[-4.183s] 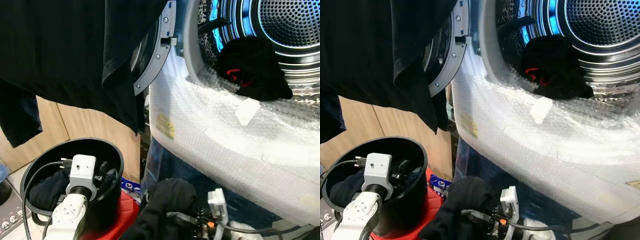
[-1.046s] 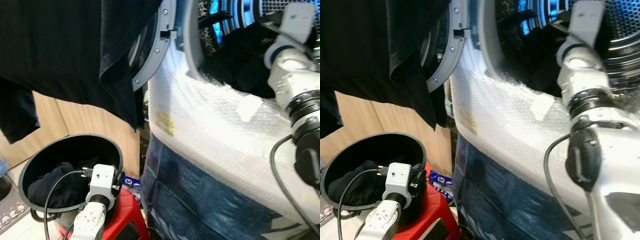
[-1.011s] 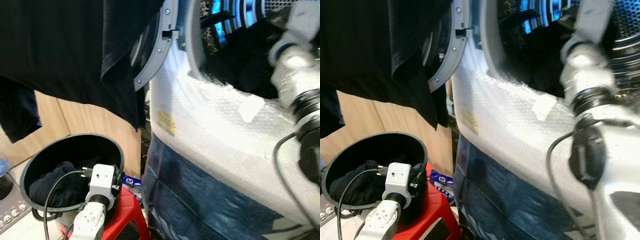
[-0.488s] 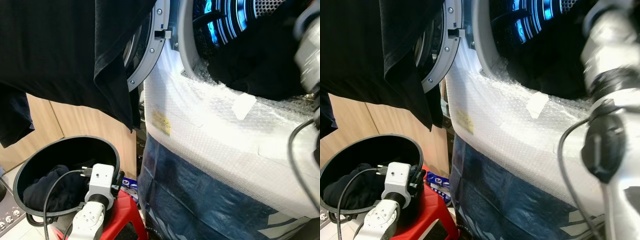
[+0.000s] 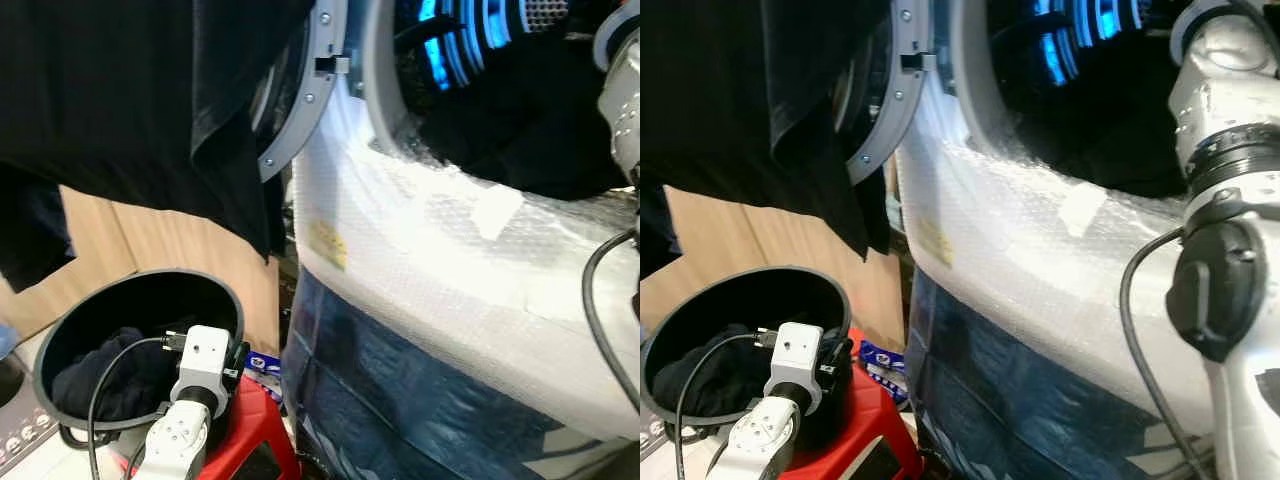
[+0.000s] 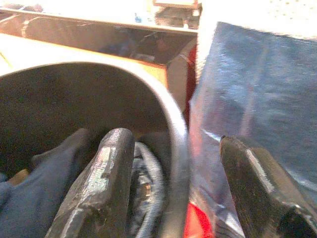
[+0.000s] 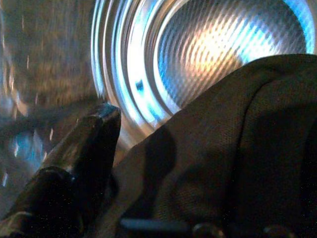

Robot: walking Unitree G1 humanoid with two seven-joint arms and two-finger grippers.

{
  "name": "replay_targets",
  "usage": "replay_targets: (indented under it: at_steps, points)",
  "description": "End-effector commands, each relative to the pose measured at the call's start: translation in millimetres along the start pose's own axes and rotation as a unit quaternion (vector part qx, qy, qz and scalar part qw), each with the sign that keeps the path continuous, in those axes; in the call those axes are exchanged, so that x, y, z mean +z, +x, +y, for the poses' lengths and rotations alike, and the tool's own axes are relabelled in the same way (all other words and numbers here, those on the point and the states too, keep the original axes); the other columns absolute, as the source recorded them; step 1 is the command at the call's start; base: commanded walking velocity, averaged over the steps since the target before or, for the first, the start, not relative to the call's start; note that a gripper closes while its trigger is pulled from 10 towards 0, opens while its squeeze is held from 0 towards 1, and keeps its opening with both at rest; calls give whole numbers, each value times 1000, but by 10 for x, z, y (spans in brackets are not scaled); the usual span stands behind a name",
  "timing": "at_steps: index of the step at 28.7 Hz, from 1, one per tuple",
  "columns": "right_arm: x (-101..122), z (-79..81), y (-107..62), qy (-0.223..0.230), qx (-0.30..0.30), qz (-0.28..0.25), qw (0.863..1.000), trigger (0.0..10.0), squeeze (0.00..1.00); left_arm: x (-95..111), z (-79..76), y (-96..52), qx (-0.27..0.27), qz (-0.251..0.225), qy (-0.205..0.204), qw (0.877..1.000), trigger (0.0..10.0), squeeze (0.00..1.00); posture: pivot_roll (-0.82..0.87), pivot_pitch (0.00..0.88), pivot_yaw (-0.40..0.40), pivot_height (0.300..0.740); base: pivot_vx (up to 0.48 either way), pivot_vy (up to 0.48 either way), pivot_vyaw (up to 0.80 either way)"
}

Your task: Clothes washing

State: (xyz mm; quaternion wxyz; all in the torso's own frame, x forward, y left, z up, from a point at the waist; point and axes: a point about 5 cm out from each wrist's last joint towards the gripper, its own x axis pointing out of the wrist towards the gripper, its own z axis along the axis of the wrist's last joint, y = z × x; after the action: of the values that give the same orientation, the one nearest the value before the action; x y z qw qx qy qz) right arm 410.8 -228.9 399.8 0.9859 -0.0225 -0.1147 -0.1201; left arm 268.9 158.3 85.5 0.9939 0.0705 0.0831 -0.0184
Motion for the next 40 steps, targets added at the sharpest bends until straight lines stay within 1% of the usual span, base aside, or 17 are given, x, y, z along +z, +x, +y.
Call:
replay_targets:
  at_steps: [1,3,6,11,13,18,20,21,23,24,26,27,28,32,36,39,40]
  points:
    - [-139,53,-4,14,15,26,999,10000,1000,-6,-8,1,-3,4,0,1000,10000,0,81,0,-30,740,0,0,0]
    - [-321,84,-15,13,17,46,999,10000,1000,-14,-10,-6,-3,6,-2,1000,10000,0,73,0,-33,740,0,0,0]
    - [-470,98,-30,27,9,62,998,10000,1000,-26,-12,-12,-3,9,-2,1000,10000,0,72,0,-33,740,0,0,0]
    - [-541,134,-41,65,11,71,995,10000,1000,-32,-21,-33,-5,10,-3,1000,10000,0,66,0,-24,740,0,0,0]
    - [-542,227,-49,60,27,64,996,10000,1000,-41,-28,-40,-6,11,-4,1000,10000,0,52,0,-25,740,0,0,0]
    - [-537,56,-51,49,-15,48,998,10000,1000,-62,-69,-60,-12,15,-5,1000,10000,0,46,0,-31,740,0,0,0]
    - [-537,56,-51,49,-15,48,998,10000,1000,-62,-69,-60,-12,15,-5,1000,10000,0,46,0,-31,740,0,0,0]
    - [-556,-23,-73,49,-25,44,998,10000,341,-78,-88,-76,-13,18,-8,1000,10000,0,38,0,-35,740,0,0,0]
    - [-558,-35,-88,48,-24,42,998,10000,341,-82,-94,-81,-14,19,-9,1000,10000,0,38,0,-35,740,0,0,0]
    - [-535,-57,-122,55,-28,32,998,10000,0,-85,-100,-83,-14,20,-10,1000,10000,0,34,0,-37,740,0,0,0]
    - [-503,-89,-170,57,-37,22,997,10000,0,-89,-103,-84,-14,20,-10,1000,10000,0,28,0,-37,740,0,0,0]
    - [-391,-184,-299,51,-68,-16,996,10000,0,-100,-107,-83,-15,22,-12,1000,10000,0,21,0,-38,740,0,0,0]
    - [-349,-201,-392,31,-68,-29,997,10000,0,-107,-110,-86,-16,23,-12,1000,10000,0,16,0,-38,740,0,0,0]
    - [-343,-175,-481,19,-53,-30,998,10000,0,-109,-108,-91,-17,24,-11,1000,10000,0,17,0,-37,740,0,0,0]
    - [-254,-180,-566,16,-50,-76,996,10000,0,-113,-99,-102,-15,25,-12,1000,10000,0,24,0,-38,740,0,0,0]
    - [-173,-128,-659,28,-16,-104,994,10000,0,-117,-90,-115,-14,26,-11,999,10000,0,28,0,-38,740,0,0,0]
    - [-146,-46,-753,23,38,-112,993,10000,0,-121,-81,-127,-13,27,-11,999,10000,0,22,0,-32,740,0,0,0]
